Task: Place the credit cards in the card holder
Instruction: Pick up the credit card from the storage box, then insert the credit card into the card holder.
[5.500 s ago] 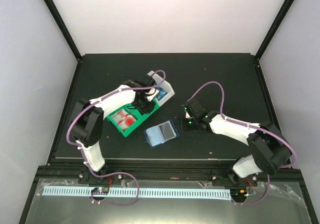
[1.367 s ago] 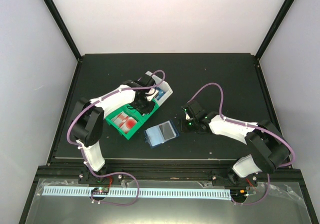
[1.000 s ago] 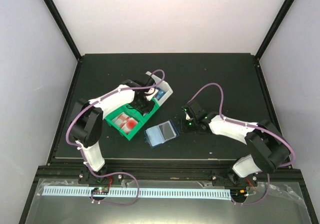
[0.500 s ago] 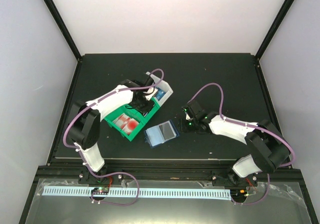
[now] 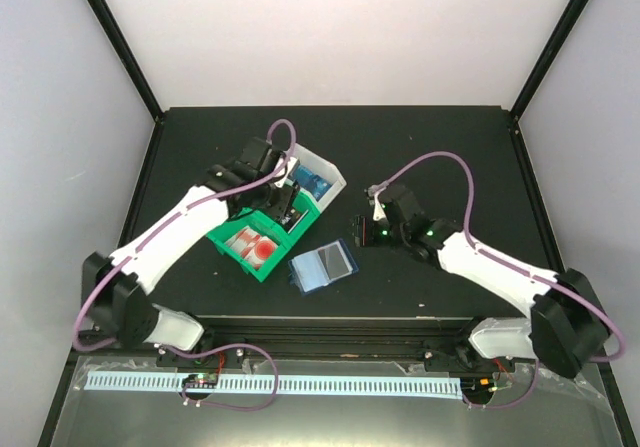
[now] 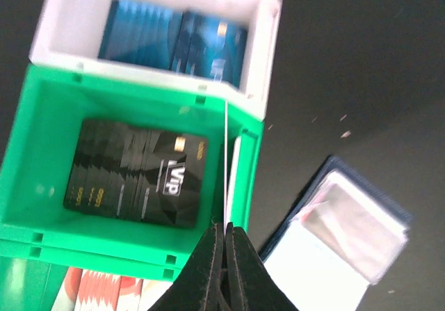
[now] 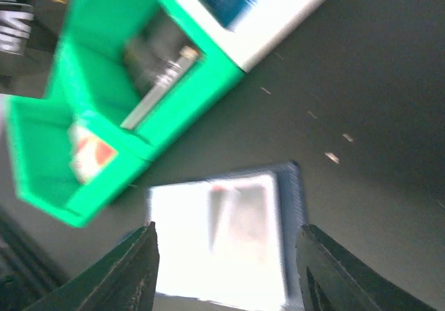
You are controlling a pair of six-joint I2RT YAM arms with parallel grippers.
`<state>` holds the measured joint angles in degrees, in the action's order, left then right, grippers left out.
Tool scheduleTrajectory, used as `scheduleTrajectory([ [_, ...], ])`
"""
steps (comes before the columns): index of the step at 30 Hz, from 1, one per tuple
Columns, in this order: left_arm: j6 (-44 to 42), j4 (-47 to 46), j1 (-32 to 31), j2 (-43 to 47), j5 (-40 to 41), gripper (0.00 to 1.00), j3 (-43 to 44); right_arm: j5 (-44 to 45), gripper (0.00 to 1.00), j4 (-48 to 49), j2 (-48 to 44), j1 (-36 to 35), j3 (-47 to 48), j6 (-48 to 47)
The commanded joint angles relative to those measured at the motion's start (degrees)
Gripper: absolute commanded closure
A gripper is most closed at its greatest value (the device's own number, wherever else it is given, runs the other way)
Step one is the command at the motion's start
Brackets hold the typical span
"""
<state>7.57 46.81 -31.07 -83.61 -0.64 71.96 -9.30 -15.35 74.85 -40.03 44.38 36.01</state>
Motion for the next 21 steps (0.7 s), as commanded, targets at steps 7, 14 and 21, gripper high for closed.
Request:
scheduleTrajectory([
  [7,18.46,-26.44,0.07,25.02,-27.21,0.98,-10.0,-15.26,0.23,21.77,-12.97,0.34,3.25,7.48],
  [14,42.24,-50.91,-0.03,34.57,-38.66,0.98,-20.65,-26.88,0.28,28.71,-10.8,0.23,8.31,17.86],
  [21,50.51,-56.26,-0.21,35.52,-42.08,0.98,-22.42,-34.08,0.5,38.25,-10.7,0.22,6.37,25.85],
])
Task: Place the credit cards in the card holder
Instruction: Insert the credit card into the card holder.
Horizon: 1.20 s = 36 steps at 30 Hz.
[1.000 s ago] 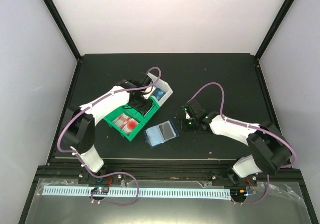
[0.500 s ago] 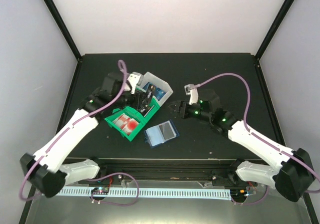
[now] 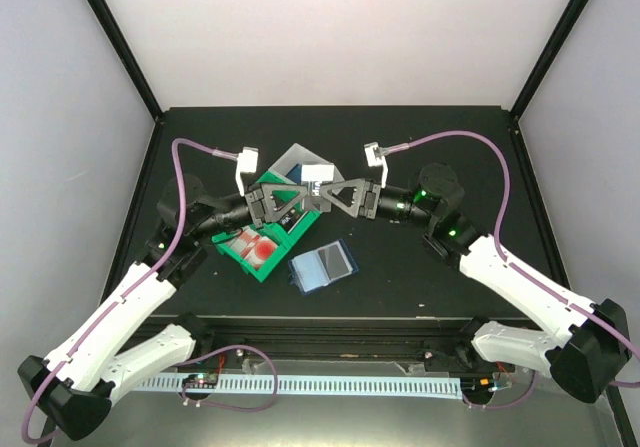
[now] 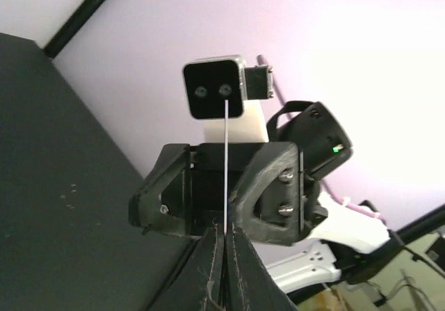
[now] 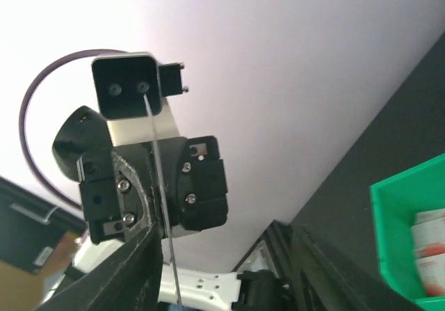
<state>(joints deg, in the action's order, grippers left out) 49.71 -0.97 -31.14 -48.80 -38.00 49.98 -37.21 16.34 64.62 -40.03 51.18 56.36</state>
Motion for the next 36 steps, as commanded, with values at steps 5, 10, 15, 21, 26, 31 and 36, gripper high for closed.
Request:
scheduleTrajectory([
  [5,10.42,-9.93,-0.4,0.9,-4.61,0.99,-1.74,-6.99,0.86,5.94,-0.97,0.22,-0.59,6.38],
  [10,6.9,-2.81,-0.45,1.25,-2.69,0.88,-0.86,-5.94,0.99,4.98,-2.26,0.22,-0.77,4.62],
  [15,-4.96,18.63,-0.68,4.54,13.35,0.53,0.82,-0.23,0.99,-9.5,-4.0,0.26,-0.33,-5.49],
  [21,-8.86,26.49,-1.59,8.52,24.62,0.23,-7.31,9.94,0.99,-28.37,-4.15,0.22,-2.9,-17.11],
  [26,-7.74,24.9,-5.11,9.22,28.78,0.01,-13.29,11.14,0.99,-32.27,-2.2,0.22,-7.09,-21.11],
  [31,-7.2,20.65,-10.33,6.24,30.73,0.01,-17.18,10.12,0.99,-31.96,2.32,0.23,-9.06,-22.85],
  [36,-5.43,17.24,-14.19,1.81,32.3,0.02,-20.49,8.52,0.99,-31.13,9.02,0.22,-9.14,-23.83],
])
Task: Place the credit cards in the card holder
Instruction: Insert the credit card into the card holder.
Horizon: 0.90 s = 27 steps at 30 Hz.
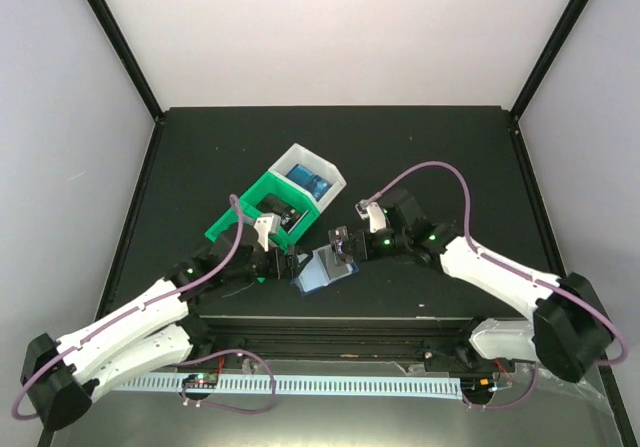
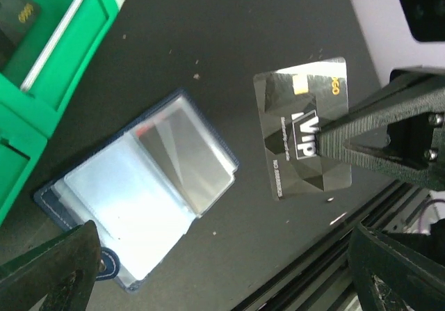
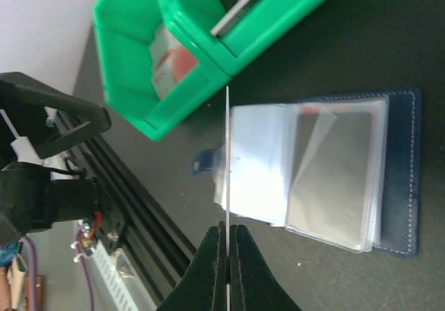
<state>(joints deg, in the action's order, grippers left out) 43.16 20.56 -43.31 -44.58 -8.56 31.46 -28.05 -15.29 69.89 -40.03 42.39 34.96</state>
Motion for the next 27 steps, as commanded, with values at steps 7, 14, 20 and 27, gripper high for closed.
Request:
scheduleTrajectory([
  [7,5.57,-9.61,-4.86,-10.39,2.62,0.39,-6.0,-4.54,0.99,3.16,10.93,0.24,0.28,-3.08],
  [14,5.45,-16.04,-6.04,-17.33,1.58,0.65,-5.66,-7.49,0.99,2.61,18.76,0.25,3.22,-5.53],
  [20,7.17,-13.34,-6.28,-20.74,7.45,0.75,-5.0,-8.15,0.99,1.73,22.6,0.24,6.16,-8.26],
  [27,8.79,-11.48,-6.26,-23.9,10.65,0.79,-6.2,-7.55,0.99,-0.43,27.05,0.35,9.95,-10.98],
])
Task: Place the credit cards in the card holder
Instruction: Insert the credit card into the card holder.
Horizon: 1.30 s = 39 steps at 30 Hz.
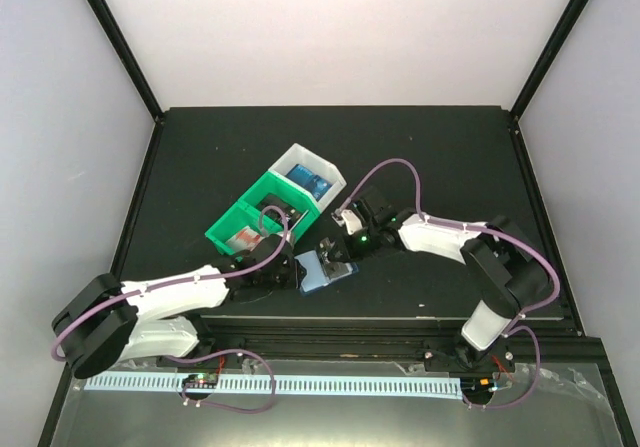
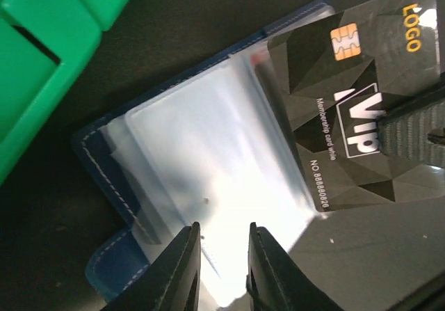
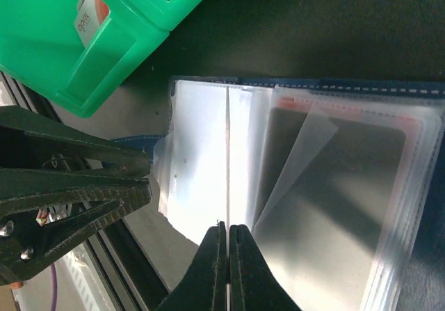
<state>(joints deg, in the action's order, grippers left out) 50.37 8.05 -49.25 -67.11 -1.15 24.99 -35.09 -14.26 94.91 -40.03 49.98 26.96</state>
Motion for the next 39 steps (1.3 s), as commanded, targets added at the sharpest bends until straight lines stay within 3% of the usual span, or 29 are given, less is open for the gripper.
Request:
scheduleTrajectory([
  [1,1.78,0.96,-0.38,-1.7,3.28,0.8,0.09,-0.32,0.99,-1.75,2.56,0.32,2.84,-3.25],
  [9,2.83,2.73,-0.49,-4.03,3.54,0.84,-0.15,-0.09,0.99,-2.17,5.9,0.4,2.94,-2.82],
  [15,4.4,3.53,-1.14,-7.64,3.28,0.86,0.17,-8.71,0.99,3.41,7.41,0.41,0.38,1.09],
  [23,6.3,4.95,-2.88,-10.57,5.42,0.89,1.22,-9.25,0.99,7.0,8.79,0.4,-1.89,5.22],
  [39,7.43,4.08,-3.3,-9.04,5.31,0.88,-0.68,-7.95,0.97,24.92,9.24,0.27,-10.68,14.49],
])
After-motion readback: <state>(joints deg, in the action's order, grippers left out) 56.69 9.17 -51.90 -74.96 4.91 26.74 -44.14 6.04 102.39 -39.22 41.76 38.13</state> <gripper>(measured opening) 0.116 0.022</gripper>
